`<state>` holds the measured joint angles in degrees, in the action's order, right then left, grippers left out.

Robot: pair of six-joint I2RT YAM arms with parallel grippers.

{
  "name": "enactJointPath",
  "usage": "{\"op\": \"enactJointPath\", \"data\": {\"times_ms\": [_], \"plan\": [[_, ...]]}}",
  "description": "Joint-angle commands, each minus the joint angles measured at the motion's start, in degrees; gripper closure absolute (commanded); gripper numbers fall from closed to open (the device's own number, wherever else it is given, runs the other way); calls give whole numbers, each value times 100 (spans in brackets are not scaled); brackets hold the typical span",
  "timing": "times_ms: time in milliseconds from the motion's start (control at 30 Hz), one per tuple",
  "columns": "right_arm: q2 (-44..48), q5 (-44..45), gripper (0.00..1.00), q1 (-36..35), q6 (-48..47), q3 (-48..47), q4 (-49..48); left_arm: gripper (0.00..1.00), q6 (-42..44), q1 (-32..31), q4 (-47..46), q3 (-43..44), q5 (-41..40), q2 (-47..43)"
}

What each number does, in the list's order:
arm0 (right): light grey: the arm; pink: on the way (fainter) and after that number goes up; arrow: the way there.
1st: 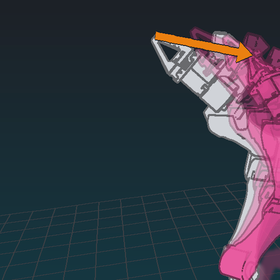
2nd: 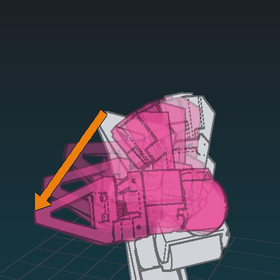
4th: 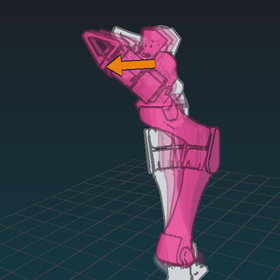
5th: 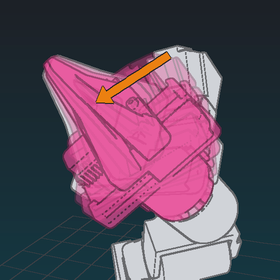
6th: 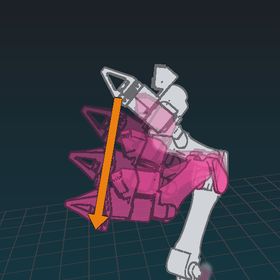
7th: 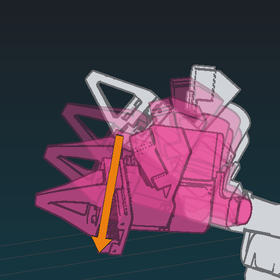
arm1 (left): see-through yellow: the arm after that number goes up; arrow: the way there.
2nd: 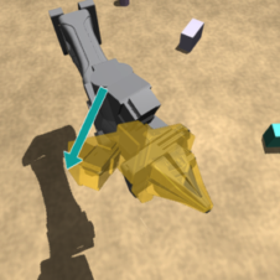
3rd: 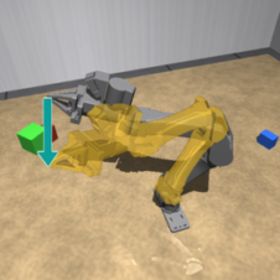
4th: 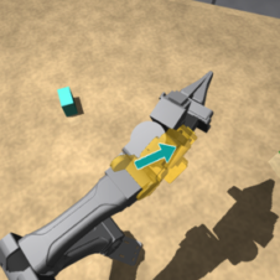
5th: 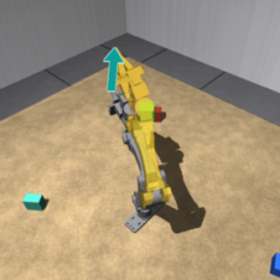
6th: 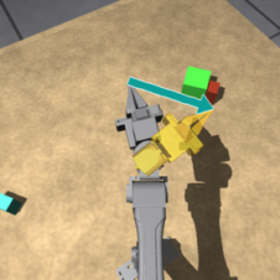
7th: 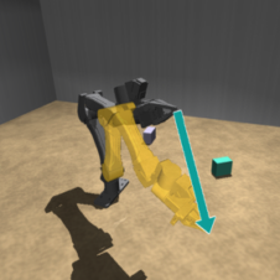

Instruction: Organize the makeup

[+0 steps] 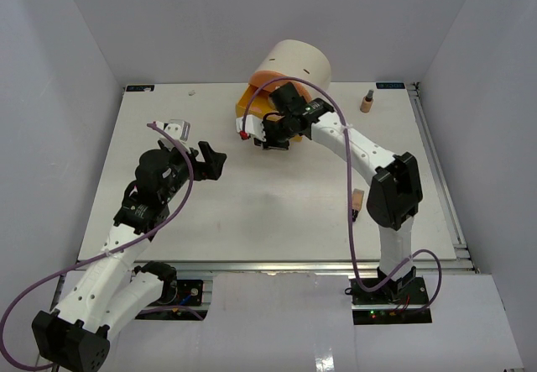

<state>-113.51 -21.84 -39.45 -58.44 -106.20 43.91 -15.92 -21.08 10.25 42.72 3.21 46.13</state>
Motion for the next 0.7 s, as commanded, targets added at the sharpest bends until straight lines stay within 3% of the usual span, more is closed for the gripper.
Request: {"op": "enactJointPath", "data": {"times_ms": [0,100,200,300,533,667], "plan": [[-587,1074,92,-53,824,-436,-398,2,37,51,-49,-26,-57,-122],[-787,1774,92,-70,1278,-328,-963,2,37,58,-65,-18,-79,-113],[-925,3375,86,-89,1835,-218,-1990,2,45,60,-58,-18,-75,-105],[-962,4595,70,-98,2204,52,-2946,2,45,69,-67,-18,-83,-105],[-817,5046,18,-70,2103,422,-3744,2,45,87,-67,-18,-56,-87],[-991,5069,12,-29,1971,283,-3789,2,45,95,-67,-27,-70,-74]]}}
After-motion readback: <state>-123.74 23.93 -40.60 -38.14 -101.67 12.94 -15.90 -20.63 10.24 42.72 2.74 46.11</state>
